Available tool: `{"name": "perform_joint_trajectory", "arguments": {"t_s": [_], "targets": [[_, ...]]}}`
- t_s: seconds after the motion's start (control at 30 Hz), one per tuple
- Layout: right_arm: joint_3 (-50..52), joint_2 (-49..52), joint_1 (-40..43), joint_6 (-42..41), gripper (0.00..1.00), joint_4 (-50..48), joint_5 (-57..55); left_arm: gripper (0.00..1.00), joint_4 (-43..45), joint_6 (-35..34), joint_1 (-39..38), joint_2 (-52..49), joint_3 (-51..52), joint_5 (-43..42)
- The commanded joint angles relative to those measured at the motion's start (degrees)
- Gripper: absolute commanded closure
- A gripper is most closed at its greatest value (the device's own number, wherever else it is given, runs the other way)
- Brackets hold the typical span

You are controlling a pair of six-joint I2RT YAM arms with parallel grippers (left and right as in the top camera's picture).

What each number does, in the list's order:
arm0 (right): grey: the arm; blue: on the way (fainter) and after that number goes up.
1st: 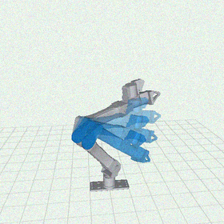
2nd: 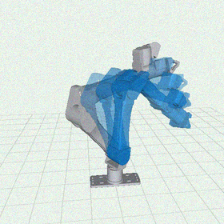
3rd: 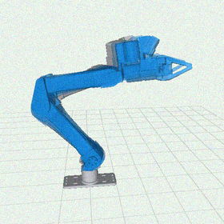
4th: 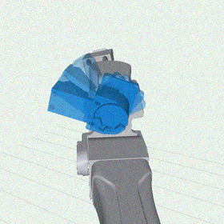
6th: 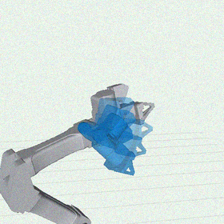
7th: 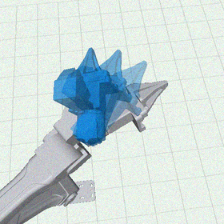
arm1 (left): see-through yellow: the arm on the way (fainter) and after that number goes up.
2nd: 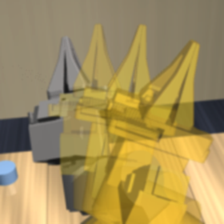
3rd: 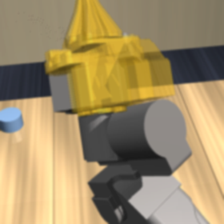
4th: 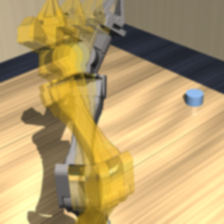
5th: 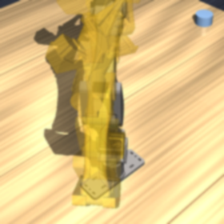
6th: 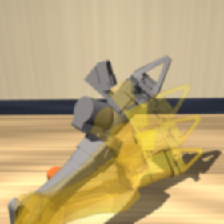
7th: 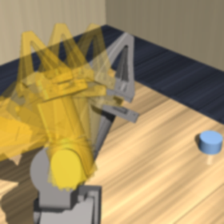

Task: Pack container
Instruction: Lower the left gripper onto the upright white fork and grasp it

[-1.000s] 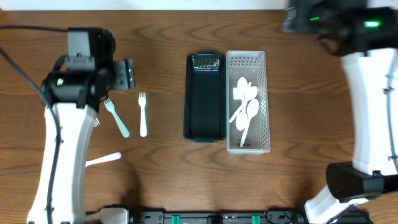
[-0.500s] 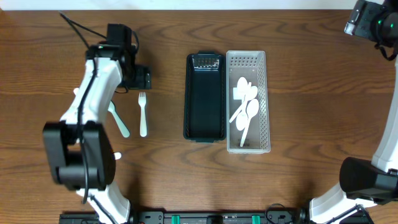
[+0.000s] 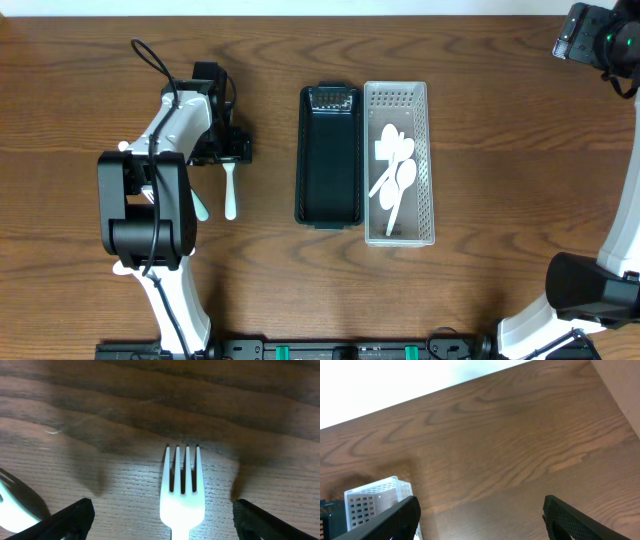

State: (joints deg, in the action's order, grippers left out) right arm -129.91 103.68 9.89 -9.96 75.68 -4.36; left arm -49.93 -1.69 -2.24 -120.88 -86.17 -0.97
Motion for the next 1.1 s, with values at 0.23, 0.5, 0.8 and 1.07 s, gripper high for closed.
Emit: {"name": "perform_joint_trajectory", "arguments": {"t_s": [0.23, 0.5, 0.8, 1.07], "targets": [[-0.57, 0.15, 0.33, 0.83, 0.2, 1.62, -0.15, 0.3, 0.57, -0.57, 0.31, -0.66, 2.36, -0.11], [-0.59, 0.15, 0.33, 0.83, 0.21, 3.5, -0.15, 0.42, 2.97, -0.57, 0.31, -0.66, 6.34, -0.11], [-0.59, 0.15, 0.33, 0.83, 0.22, 4.83, -0.15, 0.63, 2.93, -0.55, 0.28, -0.61, 6.25, -0.11], [-0.59, 0.15, 0.33, 0.83, 0.23, 5.49, -0.15, 0.81, 1.88, -0.55, 0.17, 1.49, 3.52, -0.09]]}}
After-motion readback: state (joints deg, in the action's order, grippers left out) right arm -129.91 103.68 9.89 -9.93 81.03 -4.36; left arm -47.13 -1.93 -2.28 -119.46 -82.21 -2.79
